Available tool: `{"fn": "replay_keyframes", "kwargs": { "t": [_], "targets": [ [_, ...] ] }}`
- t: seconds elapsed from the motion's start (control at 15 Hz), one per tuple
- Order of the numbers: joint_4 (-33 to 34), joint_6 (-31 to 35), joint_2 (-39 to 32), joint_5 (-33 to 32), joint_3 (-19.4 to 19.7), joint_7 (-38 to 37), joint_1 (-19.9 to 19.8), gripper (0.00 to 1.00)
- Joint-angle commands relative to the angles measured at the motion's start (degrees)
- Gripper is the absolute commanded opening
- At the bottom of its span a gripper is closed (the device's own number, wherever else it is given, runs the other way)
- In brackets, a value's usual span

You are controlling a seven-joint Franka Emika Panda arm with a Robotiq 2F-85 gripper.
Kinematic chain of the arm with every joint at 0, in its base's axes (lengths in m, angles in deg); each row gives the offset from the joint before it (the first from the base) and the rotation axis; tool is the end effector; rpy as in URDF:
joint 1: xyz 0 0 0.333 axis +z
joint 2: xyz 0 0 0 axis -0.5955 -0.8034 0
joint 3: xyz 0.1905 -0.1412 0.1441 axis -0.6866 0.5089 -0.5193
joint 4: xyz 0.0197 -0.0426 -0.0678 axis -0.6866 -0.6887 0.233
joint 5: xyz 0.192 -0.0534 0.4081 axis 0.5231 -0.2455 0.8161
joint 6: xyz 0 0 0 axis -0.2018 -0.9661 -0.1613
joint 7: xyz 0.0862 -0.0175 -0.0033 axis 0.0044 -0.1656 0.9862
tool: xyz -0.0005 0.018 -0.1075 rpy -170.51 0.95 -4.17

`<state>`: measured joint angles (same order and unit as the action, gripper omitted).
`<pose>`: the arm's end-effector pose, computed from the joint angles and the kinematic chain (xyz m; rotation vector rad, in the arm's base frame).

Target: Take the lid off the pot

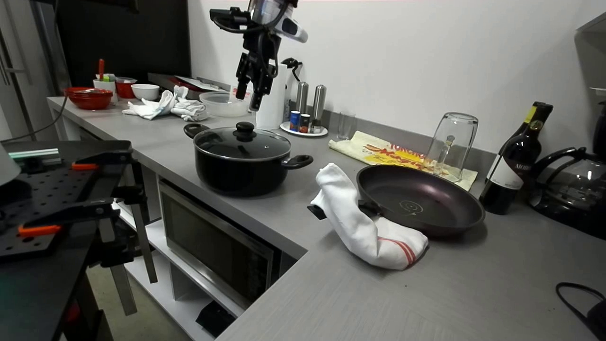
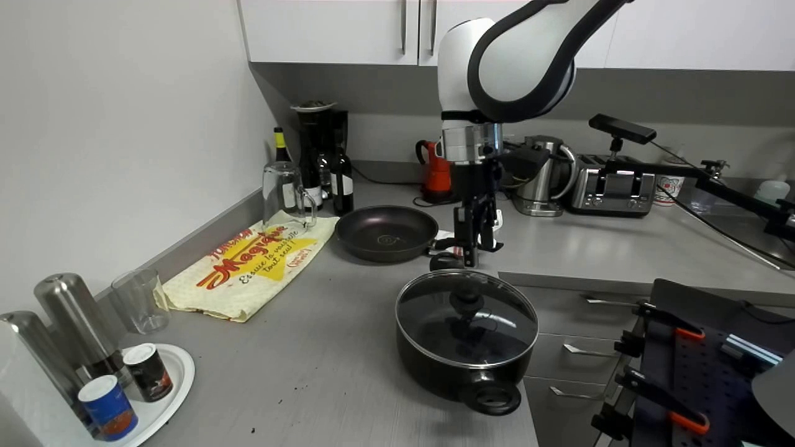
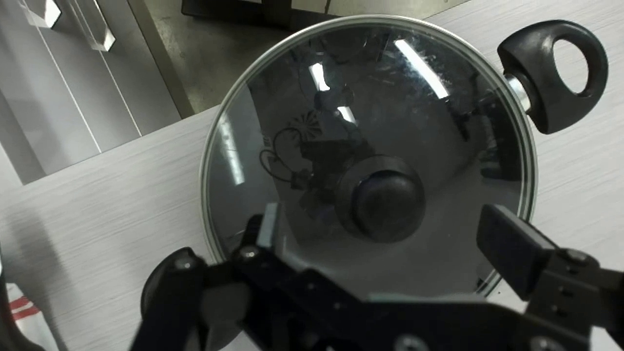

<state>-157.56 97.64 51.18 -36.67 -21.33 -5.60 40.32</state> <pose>0.5258 0.0889 0.1832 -3.0777 -0.2348 0.2917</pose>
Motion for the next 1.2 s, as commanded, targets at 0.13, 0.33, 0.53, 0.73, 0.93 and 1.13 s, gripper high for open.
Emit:
{"fn": "replay_keyframes", "kwargs": {
  "t": [0.13,0.33,0.53,0.73,0.93,1.13],
  "targets": [
    [3.1,2.1,-6.3,-0.2,-0.9,1.0,1.3,1.0],
    [4.1,2.6,-9.0,-0.2,-1.3,1.0,1.9,1.0],
    [5.1,2.5,-10.9,-0.2,-1.5,1.2,2.0,1.0],
    [5.8,2.5,-12.0,-0.1,-1.4,1.2,1.9,1.0],
    [6.2,2.7,-12.5,0.0,-1.4,1.3,1.8,1.0],
    [6.3,2.8,-12.6,0.2,-1.5,1.4,1.6,0.67]
  ]
}}
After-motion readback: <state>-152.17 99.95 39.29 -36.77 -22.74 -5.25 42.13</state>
